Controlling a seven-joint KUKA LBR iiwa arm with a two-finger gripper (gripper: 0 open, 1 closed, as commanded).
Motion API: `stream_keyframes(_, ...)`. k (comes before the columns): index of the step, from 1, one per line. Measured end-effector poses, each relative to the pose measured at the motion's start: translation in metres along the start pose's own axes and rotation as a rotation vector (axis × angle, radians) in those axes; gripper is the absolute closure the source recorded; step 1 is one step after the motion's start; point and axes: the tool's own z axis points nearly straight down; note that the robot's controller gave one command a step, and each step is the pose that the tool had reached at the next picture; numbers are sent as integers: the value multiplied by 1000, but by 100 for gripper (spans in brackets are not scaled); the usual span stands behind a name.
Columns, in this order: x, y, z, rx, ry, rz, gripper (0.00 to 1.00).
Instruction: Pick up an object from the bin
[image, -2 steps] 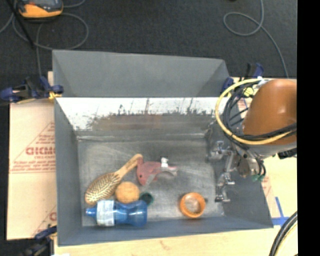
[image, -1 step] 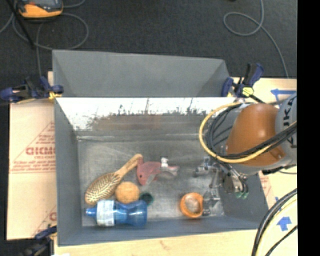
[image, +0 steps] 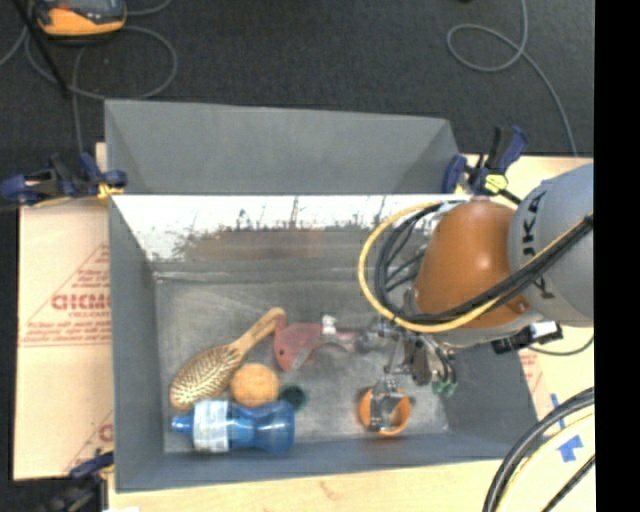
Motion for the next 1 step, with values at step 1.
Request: stream_keyframes(1,-3,-28,66,0,-14,-223,100)
